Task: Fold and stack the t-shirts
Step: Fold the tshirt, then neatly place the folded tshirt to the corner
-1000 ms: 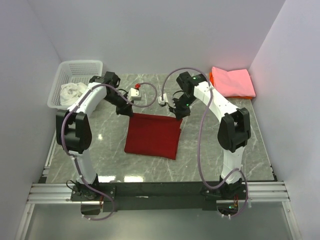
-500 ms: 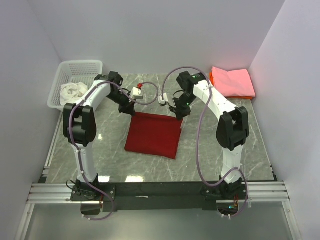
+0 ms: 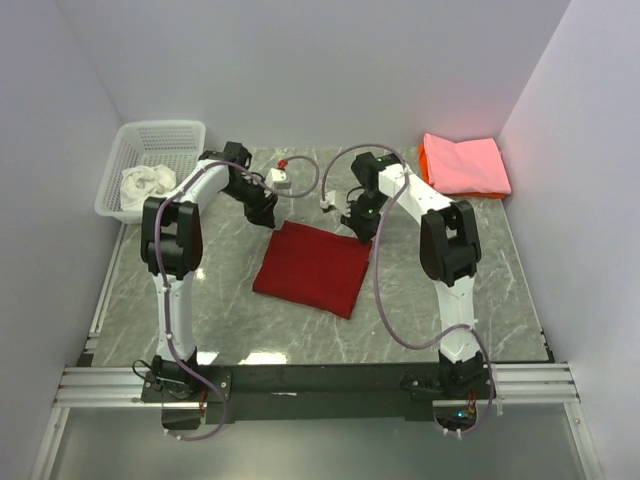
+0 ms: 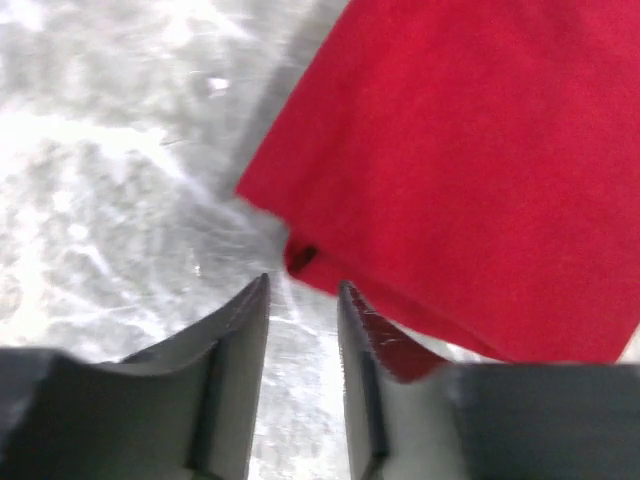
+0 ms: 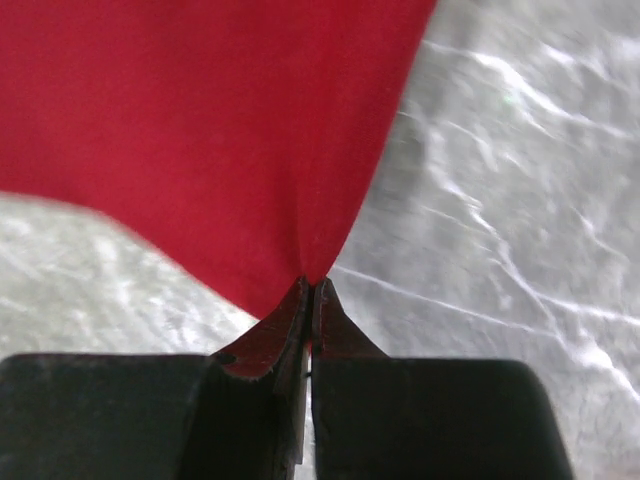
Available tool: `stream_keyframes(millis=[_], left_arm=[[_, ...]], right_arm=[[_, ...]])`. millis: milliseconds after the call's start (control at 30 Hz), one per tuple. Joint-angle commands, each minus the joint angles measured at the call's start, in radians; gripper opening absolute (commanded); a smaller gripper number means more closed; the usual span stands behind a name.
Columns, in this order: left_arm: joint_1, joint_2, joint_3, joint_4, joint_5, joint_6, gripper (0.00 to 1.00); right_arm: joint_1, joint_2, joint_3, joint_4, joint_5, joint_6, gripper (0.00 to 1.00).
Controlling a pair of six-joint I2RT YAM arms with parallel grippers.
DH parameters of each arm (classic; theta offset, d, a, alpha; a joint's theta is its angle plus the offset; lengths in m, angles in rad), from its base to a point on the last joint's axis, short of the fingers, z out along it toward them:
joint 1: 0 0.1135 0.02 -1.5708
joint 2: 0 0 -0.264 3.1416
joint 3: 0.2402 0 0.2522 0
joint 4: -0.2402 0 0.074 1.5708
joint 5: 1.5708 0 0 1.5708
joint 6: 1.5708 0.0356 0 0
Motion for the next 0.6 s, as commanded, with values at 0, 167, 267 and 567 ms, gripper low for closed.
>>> stream_keyframes(millis=[0, 167, 267, 567], left_arm=[[0.019, 0.011, 0.053, 0.132, -0.011, -0.237, 0.47], [0.068, -0.079, -0.025, 0.255, 0.049, -0.458, 0.58], [0.069, -0.191, -0.146, 0.325, 0.074, -0.562, 0.59], [-0.001, -0.453, -0.51, 0.531, 0.256, -1.026, 0.62]], right_arm=[[-0.018, 0.054, 0.097, 0.086, 0.11, 0.106, 0.11], [-0.031, 0.074, 0.127, 0.245, 0.232, 0.247, 0.43], [-0.053, 0.029, 0.118, 0.307, 0.263, 0.346, 0.57], [-0.044, -0.265, -0.06, 0.135, -0.404, 0.711, 0.62]])
